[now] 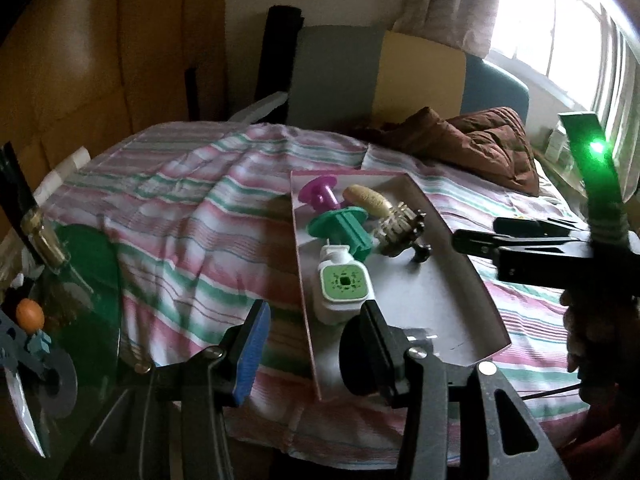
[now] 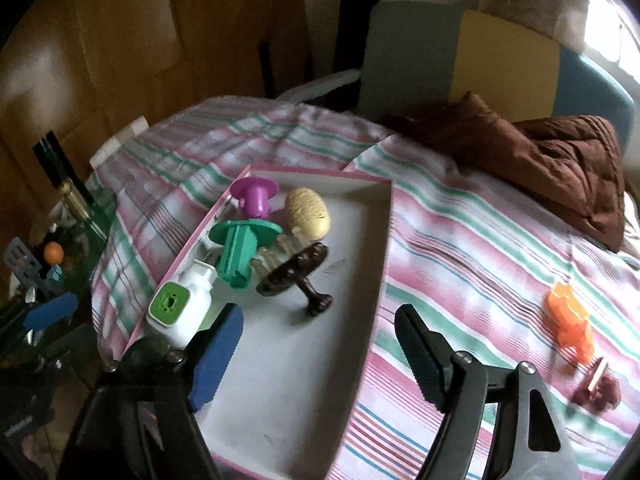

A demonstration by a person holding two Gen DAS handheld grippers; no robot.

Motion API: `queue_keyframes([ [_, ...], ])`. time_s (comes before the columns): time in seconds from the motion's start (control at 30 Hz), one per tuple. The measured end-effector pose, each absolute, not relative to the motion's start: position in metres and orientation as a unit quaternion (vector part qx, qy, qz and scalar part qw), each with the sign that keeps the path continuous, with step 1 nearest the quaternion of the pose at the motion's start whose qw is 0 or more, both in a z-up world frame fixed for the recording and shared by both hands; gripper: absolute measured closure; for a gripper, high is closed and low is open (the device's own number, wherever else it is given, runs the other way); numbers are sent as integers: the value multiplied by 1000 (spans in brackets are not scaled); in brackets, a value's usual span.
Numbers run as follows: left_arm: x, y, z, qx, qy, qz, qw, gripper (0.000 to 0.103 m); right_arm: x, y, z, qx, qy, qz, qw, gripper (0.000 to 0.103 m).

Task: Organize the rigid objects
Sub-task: 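Move both grippers back toward the red and orange pieces on the bedspread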

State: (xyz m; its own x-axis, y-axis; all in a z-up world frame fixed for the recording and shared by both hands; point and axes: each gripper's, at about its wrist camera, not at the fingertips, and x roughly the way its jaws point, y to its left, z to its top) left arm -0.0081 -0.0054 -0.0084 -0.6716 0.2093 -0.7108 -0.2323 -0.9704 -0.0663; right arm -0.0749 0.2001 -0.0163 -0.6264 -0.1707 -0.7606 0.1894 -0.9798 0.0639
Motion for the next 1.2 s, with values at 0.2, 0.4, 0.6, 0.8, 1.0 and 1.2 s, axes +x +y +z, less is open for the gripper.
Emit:
queue_keyframes([
  [0.2,-6,8,-5,-384,30,914,131,56,-56,232,-16,417,-5,-906,69,24],
  [0.4,-4,25,0,-378,47,913,147,56,-46,261,-25,424,-17,-905,38,24],
  [0.6,-2,45,6,-370,61,912,168,56,-35,303,-24,428,-24,-903,-6,24],
  [0.8,-1,65,9,-370,66,906,194,56,-22,358,-23,436,-25,-897,-67,24],
  [1.0,-2,85,9,-379,64,897,218,56,-2,430,-22,436,-37,-887,-149,24],
  [1.2,0,120,8,-388,72,882,260,56,28,510,-31,418,-126,-853,-287,24],
])
